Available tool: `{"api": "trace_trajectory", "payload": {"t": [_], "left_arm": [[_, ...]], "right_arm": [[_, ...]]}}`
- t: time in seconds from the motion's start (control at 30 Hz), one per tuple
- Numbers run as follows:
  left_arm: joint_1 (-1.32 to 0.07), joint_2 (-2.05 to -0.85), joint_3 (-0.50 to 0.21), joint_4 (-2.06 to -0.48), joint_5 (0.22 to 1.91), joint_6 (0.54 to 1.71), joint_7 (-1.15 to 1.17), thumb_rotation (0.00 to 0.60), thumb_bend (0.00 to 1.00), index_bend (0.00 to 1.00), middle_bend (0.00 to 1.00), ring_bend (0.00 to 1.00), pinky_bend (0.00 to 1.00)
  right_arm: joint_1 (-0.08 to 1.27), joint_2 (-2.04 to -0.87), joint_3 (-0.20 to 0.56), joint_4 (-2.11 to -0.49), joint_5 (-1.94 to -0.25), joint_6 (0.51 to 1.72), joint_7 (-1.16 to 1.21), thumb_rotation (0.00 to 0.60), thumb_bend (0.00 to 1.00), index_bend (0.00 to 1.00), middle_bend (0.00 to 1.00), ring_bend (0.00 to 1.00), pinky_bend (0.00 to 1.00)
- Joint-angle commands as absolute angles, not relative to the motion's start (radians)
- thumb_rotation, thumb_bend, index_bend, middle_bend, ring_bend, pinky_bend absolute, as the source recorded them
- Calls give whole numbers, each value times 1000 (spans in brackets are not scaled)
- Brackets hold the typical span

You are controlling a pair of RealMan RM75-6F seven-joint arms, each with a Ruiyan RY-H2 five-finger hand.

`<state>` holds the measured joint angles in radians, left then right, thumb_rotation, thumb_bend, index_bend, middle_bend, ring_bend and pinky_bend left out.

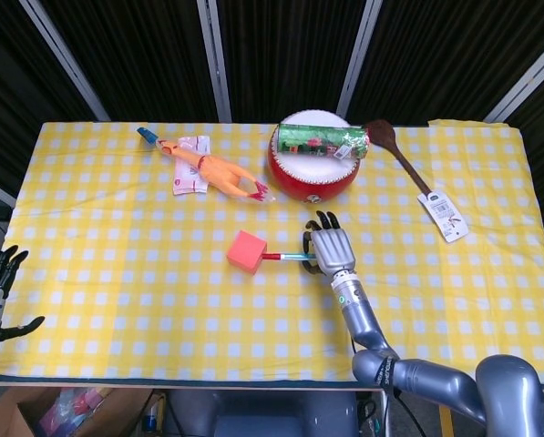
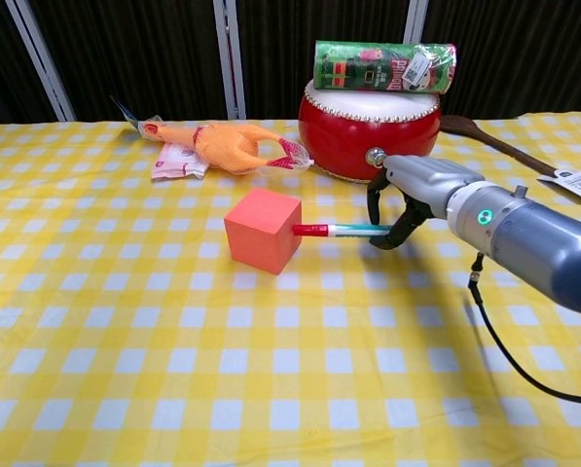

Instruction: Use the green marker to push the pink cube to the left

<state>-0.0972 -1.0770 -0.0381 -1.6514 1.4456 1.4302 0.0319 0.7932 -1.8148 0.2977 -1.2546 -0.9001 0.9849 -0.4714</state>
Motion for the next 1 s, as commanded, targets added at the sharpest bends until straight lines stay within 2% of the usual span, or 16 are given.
{"api": "trace_trajectory", "payload": {"t": [0.03,0.27,0.53,1.0], "left_arm": [[-96,-1077,-38,-1652,1446,1431,31,600,13,0,0,0,0],[-96,-1076,-37,-1652,1448,1434,29,600,13,0,0,0,0],[-94,-1074,-35,-1655,1460,1441,22,600,13,0,0,0,0],[-92,-1071,-34,-1662,1459,1442,2,600,14,0,0,0,0]], "right_arm": [[797,-1819,296,-1269,-904,997,-482,600,381,662,268,48,61],[768,-1802,285,-1302,-867,1033,-512,600,387,662,268,49,61],[720,-1791,265,-1388,-842,1140,-577,600,401,662,268,49,61],[737,-1843,287,-1398,-812,1178,-635,600,405,662,268,48,61]]}}
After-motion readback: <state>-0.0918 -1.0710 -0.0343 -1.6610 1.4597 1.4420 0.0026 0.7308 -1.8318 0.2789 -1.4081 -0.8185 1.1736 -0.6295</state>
